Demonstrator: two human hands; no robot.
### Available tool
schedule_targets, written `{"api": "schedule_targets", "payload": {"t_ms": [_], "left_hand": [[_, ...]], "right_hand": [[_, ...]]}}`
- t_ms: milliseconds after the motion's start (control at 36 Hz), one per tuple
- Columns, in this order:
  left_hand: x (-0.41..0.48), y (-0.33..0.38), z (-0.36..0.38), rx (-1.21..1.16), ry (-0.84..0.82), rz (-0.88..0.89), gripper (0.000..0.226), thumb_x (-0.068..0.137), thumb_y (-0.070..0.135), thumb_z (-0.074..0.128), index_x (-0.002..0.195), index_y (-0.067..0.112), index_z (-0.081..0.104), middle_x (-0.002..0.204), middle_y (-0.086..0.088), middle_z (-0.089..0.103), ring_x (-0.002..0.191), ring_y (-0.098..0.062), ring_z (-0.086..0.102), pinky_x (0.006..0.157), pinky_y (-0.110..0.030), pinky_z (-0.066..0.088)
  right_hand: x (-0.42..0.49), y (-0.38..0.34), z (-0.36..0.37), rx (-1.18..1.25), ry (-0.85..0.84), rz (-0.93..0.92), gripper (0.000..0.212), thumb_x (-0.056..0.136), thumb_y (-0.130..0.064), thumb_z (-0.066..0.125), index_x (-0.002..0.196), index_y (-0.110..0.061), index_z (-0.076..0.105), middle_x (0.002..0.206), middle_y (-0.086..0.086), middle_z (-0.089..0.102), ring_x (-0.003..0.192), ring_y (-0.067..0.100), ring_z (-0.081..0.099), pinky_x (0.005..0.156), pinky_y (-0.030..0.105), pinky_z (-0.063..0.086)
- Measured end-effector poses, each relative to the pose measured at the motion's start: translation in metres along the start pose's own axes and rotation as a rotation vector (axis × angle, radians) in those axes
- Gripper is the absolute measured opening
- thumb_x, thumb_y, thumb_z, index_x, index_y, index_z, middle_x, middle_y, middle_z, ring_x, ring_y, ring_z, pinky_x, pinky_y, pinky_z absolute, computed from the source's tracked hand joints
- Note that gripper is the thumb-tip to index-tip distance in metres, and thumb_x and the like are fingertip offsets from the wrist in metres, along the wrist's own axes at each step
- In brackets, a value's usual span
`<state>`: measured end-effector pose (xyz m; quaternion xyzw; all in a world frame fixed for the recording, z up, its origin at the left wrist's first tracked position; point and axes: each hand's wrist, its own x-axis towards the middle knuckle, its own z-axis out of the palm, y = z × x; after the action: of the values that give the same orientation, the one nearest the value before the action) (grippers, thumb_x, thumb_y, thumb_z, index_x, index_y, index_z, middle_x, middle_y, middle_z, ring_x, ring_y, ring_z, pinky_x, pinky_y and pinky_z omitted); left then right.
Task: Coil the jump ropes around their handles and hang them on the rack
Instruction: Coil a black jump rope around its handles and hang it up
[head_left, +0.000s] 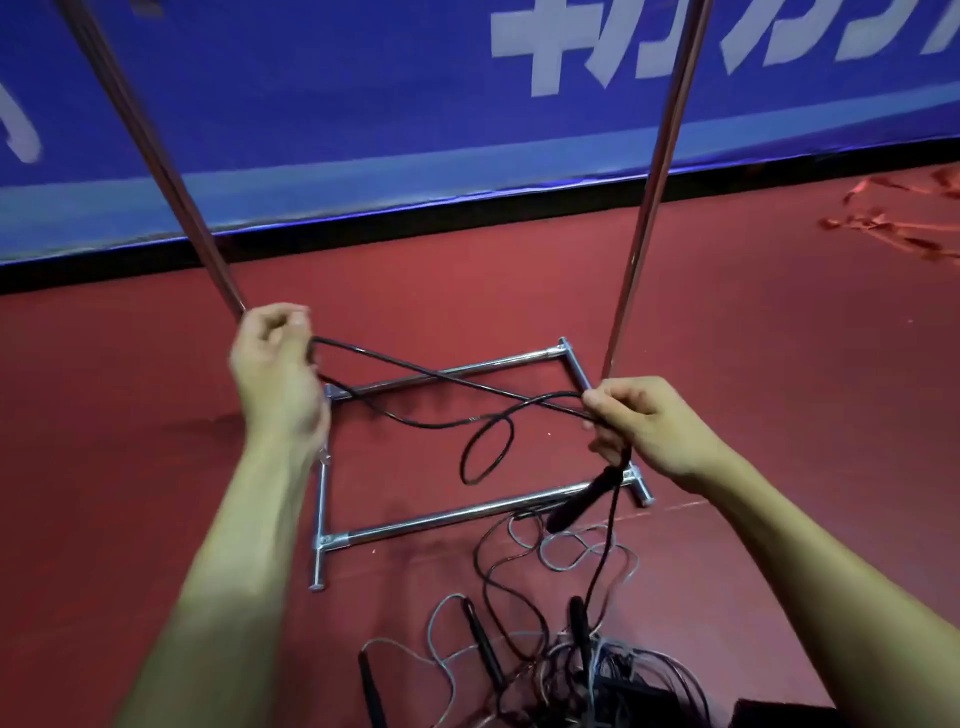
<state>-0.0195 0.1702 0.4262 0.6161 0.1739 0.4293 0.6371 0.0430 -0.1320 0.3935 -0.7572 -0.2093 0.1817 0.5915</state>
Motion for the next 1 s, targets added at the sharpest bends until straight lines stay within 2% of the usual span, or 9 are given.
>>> {"api": "schedule_targets", "payload": {"t_ms": [56, 167, 250, 333, 528, 639, 722, 917, 1000], "left_hand": [[0.007, -0.013, -0.018, 0.218, 0.015, 0.085, 0.026, 0.097, 0.002, 0.049, 0.083, 0.024, 0.054, 0.064, 0.012, 0.052, 0.052, 0.004, 0.041, 0.054, -0.016, 0.032], [-0.013, -0.043, -0.020, 0.851, -0.632, 0.170, 0.019, 0.096, 0.016, 0.055, 0.107, 0.007, 0.069, 0.108, -0.012, 0.067, 0.104, -0.016, 0.059, 0.089, -0.020, 0.036], [-0.042, -0.038, 0.005, 0.707, -0.870, 0.113, 0.038, 0.095, 0.026, 0.053, 0.131, 0.013, 0.056, 0.132, 0.000, 0.057, 0.126, -0.013, 0.050, 0.106, -0.018, 0.029], [-0.064, -0.022, 0.036, 0.537, -0.975, 0.105, 0.034, 0.100, 0.022, 0.048, 0.132, 0.018, 0.055, 0.132, 0.010, 0.057, 0.125, 0.000, 0.048, 0.107, -0.012, 0.029], [-0.089, -0.018, 0.051, 0.425, -1.068, -0.006, 0.024, 0.098, 0.027, 0.039, 0.095, 0.020, 0.062, 0.073, 0.011, 0.058, 0.072, -0.011, 0.056, 0.079, -0.040, 0.048], [-0.085, -0.011, 0.046, 0.224, -0.980, -0.256, 0.012, 0.095, 0.021, 0.052, 0.091, 0.014, 0.061, 0.065, 0.010, 0.047, 0.061, -0.007, 0.044, 0.064, -0.030, 0.042], [-0.077, -0.008, 0.040, 0.331, -0.993, -0.120, 0.010, 0.093, 0.020, 0.060, 0.089, 0.011, 0.065, 0.066, -0.001, 0.046, 0.064, -0.015, 0.040, 0.064, -0.032, 0.034], [-0.058, -0.003, 0.027, 0.392, -0.824, 0.093, 0.017, 0.082, 0.025, 0.065, 0.095, 0.028, 0.055, 0.063, 0.010, 0.048, 0.058, -0.006, 0.040, 0.060, -0.022, 0.035], [-0.061, -0.008, 0.026, 0.494, -0.747, 0.194, 0.017, 0.084, 0.030, 0.063, 0.092, 0.033, 0.049, 0.081, 0.016, 0.052, 0.077, -0.009, 0.047, 0.076, -0.025, 0.041]], "right_hand": [[-0.001, 0.006, -0.004, -0.022, 0.045, 0.024, 0.033, 0.101, -0.016, 0.051, 0.071, -0.003, 0.053, 0.053, 0.003, 0.039, 0.045, 0.018, 0.040, 0.056, 0.034, 0.041], [0.006, -0.004, -0.004, -0.092, 0.110, -0.017, 0.037, 0.100, -0.018, 0.053, 0.064, -0.013, 0.052, 0.052, -0.006, 0.037, 0.047, 0.015, 0.032, 0.046, 0.025, 0.028], [0.013, -0.016, 0.005, -0.169, 0.044, -0.067, 0.037, 0.100, -0.019, 0.054, 0.063, -0.017, 0.055, 0.051, -0.011, 0.038, 0.046, 0.008, 0.030, 0.042, 0.020, 0.027], [0.014, -0.025, 0.014, -0.216, -0.050, -0.112, 0.033, 0.099, -0.018, 0.055, 0.067, -0.013, 0.059, 0.049, -0.013, 0.041, 0.046, 0.003, 0.030, 0.044, 0.016, 0.026], [0.010, -0.025, 0.011, -0.135, -0.075, -0.125, 0.035, 0.100, -0.015, 0.051, 0.074, 0.008, 0.054, 0.051, -0.009, 0.040, 0.046, 0.006, 0.029, 0.043, 0.016, 0.024], [0.010, -0.023, 0.014, -0.073, -0.096, -0.089, 0.033, 0.101, -0.016, 0.051, 0.070, -0.004, 0.051, 0.049, -0.007, 0.040, 0.044, 0.009, 0.028, 0.042, 0.018, 0.024], [0.011, -0.024, 0.017, -0.046, -0.123, -0.066, 0.033, 0.101, -0.016, 0.052, 0.071, -0.002, 0.050, 0.049, -0.006, 0.039, 0.043, 0.008, 0.027, 0.041, 0.017, 0.024], [0.011, -0.015, 0.021, -0.016, -0.168, 0.022, 0.033, 0.101, -0.016, 0.050, 0.071, -0.003, 0.055, 0.046, -0.005, 0.035, 0.042, 0.011, 0.025, 0.042, 0.020, 0.023], [0.012, -0.014, 0.030, 0.172, -0.107, 0.087, 0.034, 0.103, -0.018, 0.047, 0.072, -0.005, 0.054, 0.046, -0.005, 0.028, 0.041, 0.011, 0.021, 0.044, 0.020, 0.020]]}}
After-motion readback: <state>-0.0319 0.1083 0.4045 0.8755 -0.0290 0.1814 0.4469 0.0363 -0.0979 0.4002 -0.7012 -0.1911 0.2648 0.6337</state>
